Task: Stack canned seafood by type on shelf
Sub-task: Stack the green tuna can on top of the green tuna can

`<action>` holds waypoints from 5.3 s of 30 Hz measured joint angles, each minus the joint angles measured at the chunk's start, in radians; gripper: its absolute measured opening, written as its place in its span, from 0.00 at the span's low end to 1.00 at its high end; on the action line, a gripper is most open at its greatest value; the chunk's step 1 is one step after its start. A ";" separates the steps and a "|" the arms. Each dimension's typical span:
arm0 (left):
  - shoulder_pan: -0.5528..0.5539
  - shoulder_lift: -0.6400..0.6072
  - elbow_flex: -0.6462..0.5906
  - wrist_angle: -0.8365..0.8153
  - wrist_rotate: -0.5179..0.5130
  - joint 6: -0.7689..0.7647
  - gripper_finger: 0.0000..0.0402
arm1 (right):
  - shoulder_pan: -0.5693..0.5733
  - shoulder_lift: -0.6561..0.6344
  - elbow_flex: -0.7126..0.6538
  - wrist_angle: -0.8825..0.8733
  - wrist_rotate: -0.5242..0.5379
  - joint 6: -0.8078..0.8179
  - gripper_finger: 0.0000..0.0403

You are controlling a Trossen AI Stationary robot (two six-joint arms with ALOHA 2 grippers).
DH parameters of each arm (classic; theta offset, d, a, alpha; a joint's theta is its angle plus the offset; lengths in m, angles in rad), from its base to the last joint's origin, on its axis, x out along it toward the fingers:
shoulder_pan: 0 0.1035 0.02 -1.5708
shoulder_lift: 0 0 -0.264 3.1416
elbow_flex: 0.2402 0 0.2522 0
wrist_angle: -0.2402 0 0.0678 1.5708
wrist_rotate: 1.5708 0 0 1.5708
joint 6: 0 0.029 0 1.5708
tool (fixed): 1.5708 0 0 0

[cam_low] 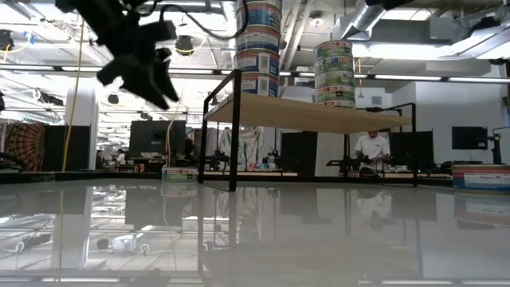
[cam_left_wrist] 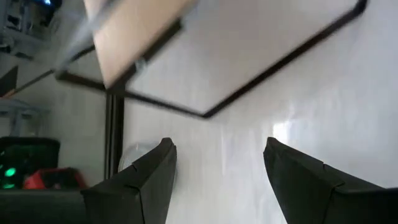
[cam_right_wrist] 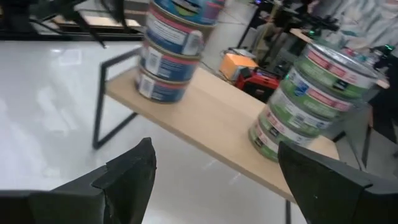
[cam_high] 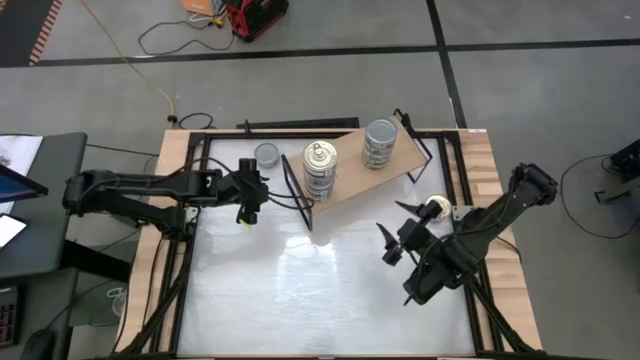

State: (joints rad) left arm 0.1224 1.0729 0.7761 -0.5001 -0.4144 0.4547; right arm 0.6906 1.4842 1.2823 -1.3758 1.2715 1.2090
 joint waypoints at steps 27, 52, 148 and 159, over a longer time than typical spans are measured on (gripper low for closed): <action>0.353 0.044 -0.244 0.391 0.082 0.499 0.57 | 0.001 0.009 0.000 -0.008 0.041 0.036 0.89; 0.604 0.360 -0.223 0.783 0.118 0.055 0.57 | -0.006 0.009 0.000 0.087 0.046 -0.053 0.89; -0.055 -0.053 -0.097 -0.161 0.135 -0.613 0.49 | 0.014 0.009 0.000 0.169 0.039 -0.119 0.89; -0.102 -0.191 -0.095 -0.223 0.291 -0.569 0.43 | 0.014 0.009 0.000 0.169 0.039 -0.119 0.89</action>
State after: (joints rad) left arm 0.0206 0.8814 0.6807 -0.7228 -0.1237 -0.1144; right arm 0.7044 1.4933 1.2827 -1.2071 1.3102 1.0904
